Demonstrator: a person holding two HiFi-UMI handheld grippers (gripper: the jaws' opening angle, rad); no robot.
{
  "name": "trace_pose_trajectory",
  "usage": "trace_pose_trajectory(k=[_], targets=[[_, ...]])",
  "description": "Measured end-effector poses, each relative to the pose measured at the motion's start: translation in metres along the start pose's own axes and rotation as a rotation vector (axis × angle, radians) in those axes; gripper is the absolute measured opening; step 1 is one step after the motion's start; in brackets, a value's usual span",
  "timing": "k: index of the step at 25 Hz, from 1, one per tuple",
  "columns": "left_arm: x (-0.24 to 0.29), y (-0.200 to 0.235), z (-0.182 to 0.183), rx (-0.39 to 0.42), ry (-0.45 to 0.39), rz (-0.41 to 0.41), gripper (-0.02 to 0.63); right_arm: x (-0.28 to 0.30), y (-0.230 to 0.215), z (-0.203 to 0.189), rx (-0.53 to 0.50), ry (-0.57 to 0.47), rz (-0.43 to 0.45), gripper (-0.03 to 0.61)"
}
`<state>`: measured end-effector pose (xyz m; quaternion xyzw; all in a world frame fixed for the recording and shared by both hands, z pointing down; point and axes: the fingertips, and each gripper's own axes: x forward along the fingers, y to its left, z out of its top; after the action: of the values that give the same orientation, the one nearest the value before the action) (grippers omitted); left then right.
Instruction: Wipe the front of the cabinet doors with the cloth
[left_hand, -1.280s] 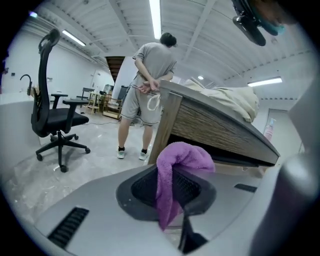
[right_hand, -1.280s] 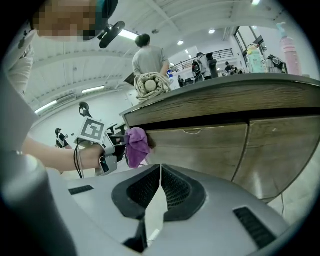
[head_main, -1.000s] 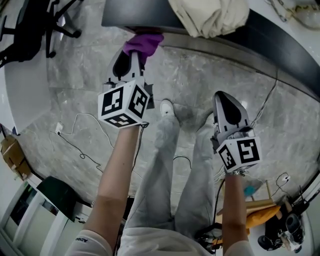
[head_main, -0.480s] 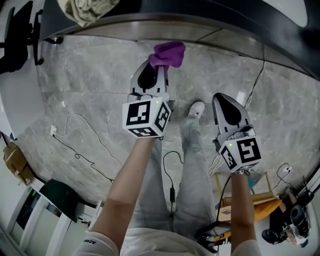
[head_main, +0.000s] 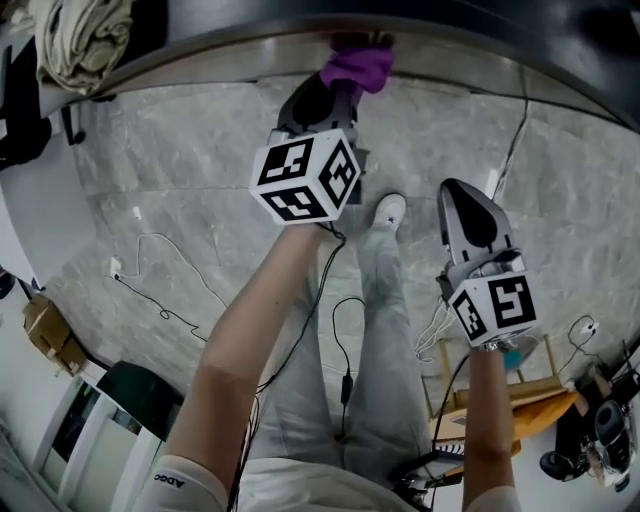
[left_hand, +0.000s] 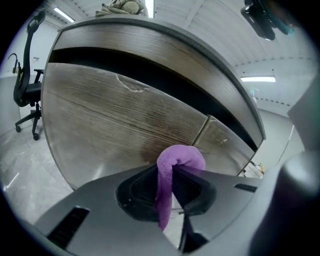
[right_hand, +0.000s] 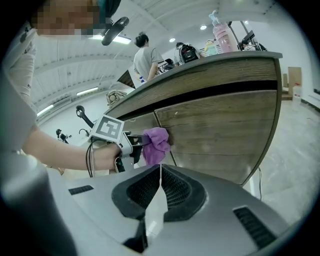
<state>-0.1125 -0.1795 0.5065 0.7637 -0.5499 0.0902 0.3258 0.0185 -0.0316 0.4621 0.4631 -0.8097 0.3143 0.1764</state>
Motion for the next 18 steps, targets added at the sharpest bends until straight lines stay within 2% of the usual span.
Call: trace_pose_trajectory(k=[8,14,18], targets=[[0.001,0.049,0.008,-0.001,0.016,0.021,0.060,0.022,0.015,-0.006,0.001,0.028,-0.023,0.029],[-0.021,0.138,0.033,-0.050,-0.009,0.096,0.060,0.065,0.058,0.002,-0.011,0.031,-0.018,0.029],[-0.044,0.206,0.056,-0.047,-0.020,0.149,0.060,0.100,0.099,0.010,-0.016,0.026,0.007,0.029]])
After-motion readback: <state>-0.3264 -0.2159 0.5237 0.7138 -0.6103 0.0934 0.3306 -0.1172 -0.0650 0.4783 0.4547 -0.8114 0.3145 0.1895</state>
